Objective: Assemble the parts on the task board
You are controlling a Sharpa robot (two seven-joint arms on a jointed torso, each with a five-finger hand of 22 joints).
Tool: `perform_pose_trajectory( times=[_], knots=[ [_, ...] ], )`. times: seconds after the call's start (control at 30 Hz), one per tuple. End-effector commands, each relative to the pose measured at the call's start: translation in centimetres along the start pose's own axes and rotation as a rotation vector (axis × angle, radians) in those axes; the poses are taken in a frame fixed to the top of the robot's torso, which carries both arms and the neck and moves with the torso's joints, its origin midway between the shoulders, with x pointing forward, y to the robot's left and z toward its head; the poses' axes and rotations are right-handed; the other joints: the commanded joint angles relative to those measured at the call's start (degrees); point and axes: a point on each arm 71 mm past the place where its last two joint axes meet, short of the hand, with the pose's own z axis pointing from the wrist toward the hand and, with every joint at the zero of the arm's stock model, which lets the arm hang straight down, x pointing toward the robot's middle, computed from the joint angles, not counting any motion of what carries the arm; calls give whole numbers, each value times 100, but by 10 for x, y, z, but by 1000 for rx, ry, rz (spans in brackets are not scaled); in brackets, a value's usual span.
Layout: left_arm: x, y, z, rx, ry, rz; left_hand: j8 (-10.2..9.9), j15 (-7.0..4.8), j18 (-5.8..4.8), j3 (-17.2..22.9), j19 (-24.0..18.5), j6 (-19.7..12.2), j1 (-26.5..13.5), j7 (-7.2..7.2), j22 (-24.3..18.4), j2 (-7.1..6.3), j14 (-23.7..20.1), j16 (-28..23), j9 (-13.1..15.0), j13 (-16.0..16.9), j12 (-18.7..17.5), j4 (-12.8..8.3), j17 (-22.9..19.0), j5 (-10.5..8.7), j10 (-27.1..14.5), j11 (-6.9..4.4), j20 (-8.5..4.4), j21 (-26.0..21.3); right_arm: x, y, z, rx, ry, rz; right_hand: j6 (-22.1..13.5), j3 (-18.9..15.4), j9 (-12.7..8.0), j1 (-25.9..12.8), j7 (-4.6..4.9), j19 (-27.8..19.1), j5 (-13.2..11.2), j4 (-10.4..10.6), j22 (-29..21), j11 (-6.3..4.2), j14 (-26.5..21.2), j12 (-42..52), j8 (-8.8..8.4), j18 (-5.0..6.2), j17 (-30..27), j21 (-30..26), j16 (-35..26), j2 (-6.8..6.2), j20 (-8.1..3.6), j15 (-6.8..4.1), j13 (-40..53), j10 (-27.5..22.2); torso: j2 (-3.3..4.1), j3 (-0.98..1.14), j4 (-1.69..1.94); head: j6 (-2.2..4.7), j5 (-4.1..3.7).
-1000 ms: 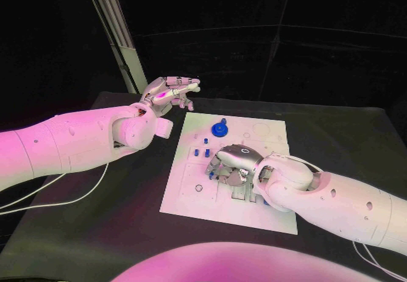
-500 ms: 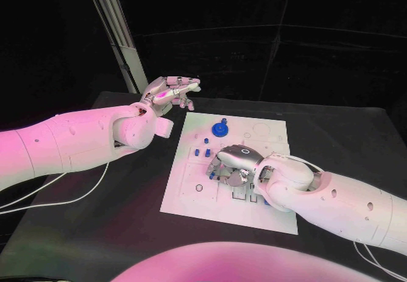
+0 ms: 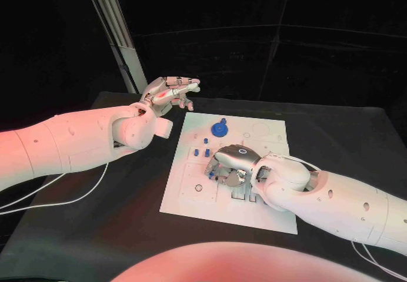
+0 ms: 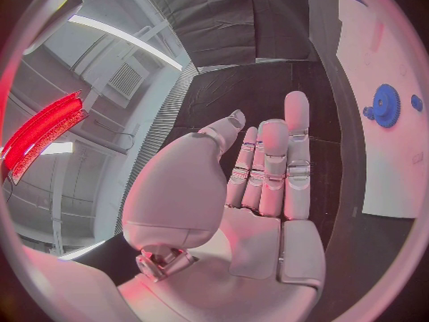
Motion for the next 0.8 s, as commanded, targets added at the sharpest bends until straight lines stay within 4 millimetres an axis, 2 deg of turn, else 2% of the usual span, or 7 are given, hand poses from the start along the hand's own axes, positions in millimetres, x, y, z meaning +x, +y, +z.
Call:
perform_pose_trajectory(
  times=[0.03,0.3,0.47,0.6,0.7,0.8],
  knots=[
    [2,-1,1,4,13,-11,27,1,76,-5,-27,-39,-1,20,-9,44,-48,-31,-7,-7,15,-27,-9,22,-47,5,4,-28,1,-1,0,12,9,-22,-25,-8,-4,-70,27,9,37,-45,-9,31,121,-38,-28,-21,-8,19,36,-16,1,57,-9,-54,-2,0,5,-7,6],
    [1,-1,1,2,14,-11,27,1,76,-5,-27,-39,-1,20,-9,44,-48,-31,-7,-7,15,-27,-9,22,-47,5,4,-28,0,-1,0,10,5,-23,-53,-11,-6,-147,35,3,90,-60,-12,44,118,-42,-25,-20,-12,15,46,-35,10,67,-10,-100,-1,3,-2,-12,14],
    [1,-1,1,1,15,-11,27,1,76,-5,-27,-39,-1,20,-9,44,-48,-31,-7,-7,15,-27,-9,22,-47,5,4,-28,0,-2,-1,9,-2,-22,-105,-40,-10,-254,52,-25,120,-67,-47,72,106,-65,-31,-13,-46,-10,38,-89,27,91,-21,-221,-1,3,-2,-13,17],
    [1,-1,1,-1,15,-11,27,1,76,-5,-27,-39,-1,20,-9,44,-48,-31,-7,-7,15,-27,-9,22,-47,5,4,-28,-2,-3,-1,7,-20,-10,-295,-220,-25,-490,112,-212,174,-42,-305,152,23,-57,-40,45,-310,-194,-133,-247,88,166,-25,-620,-3,2,-3,-16,15],
    [0,-1,1,-1,14,-11,27,1,76,-5,-27,-39,-1,20,-9,44,-48,-31,-7,-7,15,-27,-9,22,-47,5,4,-28,-3,-3,-2,2,-38,2,-520,-479,-28,-643,147,-346,233,-37,-498,192,-11,-27,-40,86,-430,-346,-211,-319,126,194,-14,-874,-2,2,-1,-19,17],
    [0,-1,1,-2,13,-10,32,2,76,-2,-27,-39,2,19,-15,54,-56,-35,-6,-9,21,-27,-24,22,-51,5,4,-35,-4,-2,-2,-5,-53,13,-603,-740,-18,-715,152,-360,262,-44,-543,196,-11,47,-30,96,-465,-393,-218,-302,136,202,-1,-965,1,5,2,-19,17]
  ],
)
